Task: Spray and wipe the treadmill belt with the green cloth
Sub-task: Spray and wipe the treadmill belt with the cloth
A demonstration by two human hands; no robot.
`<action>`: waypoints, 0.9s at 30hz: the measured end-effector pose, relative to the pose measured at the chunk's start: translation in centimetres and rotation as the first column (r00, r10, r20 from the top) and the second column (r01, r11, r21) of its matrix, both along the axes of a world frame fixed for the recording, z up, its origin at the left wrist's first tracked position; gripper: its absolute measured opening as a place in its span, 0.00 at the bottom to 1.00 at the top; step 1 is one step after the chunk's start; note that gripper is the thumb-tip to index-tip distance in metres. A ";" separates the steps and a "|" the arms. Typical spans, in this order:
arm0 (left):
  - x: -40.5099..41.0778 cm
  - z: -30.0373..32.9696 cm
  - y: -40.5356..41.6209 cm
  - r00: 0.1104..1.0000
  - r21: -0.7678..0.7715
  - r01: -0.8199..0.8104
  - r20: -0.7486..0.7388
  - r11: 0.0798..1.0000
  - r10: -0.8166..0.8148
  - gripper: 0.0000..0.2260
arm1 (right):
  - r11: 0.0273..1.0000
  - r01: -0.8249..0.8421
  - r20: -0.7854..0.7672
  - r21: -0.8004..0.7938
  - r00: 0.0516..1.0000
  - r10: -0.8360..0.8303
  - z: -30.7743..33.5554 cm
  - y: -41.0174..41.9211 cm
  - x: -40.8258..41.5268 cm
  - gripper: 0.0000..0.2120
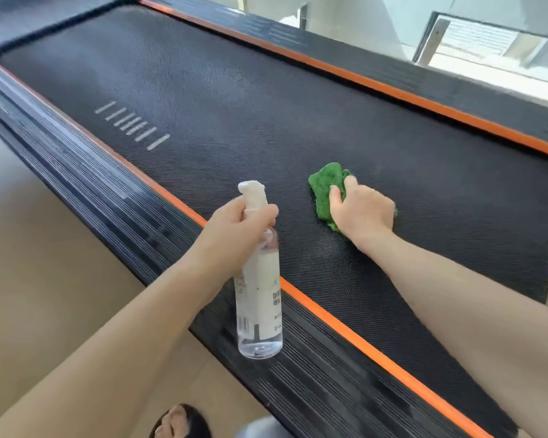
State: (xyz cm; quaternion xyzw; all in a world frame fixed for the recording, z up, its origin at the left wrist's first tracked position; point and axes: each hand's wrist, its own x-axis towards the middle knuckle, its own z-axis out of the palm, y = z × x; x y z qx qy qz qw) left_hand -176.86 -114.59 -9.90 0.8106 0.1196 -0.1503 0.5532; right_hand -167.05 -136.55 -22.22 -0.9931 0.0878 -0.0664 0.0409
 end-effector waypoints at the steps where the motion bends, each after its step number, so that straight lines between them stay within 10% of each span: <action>1: -0.7 0.2 0.0 1.000 -0.002 -0.002 0.002 1.000 0.002 0.24 | 0.999 -0.036 -0.024 0.018 0.999 0.036 0.2 -0.1 -1.3 0.20; 12: -3.2 1.5 0.6 0.994 0.059 -0.108 0.038 0.992 0.106 0.15 | 0.892 -0.445 -0.038 0.076 0.893 0.449 -0.1 0.7 -13.8 0.18; 21: -3.1 1.0 4.5 0.989 0.243 -0.080 0.142 0.967 0.046 0.17 | 0.992 -0.127 0.052 0.002 0.991 0.126 -0.3 7.7 -3.8 0.19; 27: 0.2 0.6 6.9 1.000 0.092 -0.018 0.026 0.996 0.015 0.15 | 0.993 -0.120 -0.014 0.020 0.993 0.120 0.0 7.2 -5.1 0.17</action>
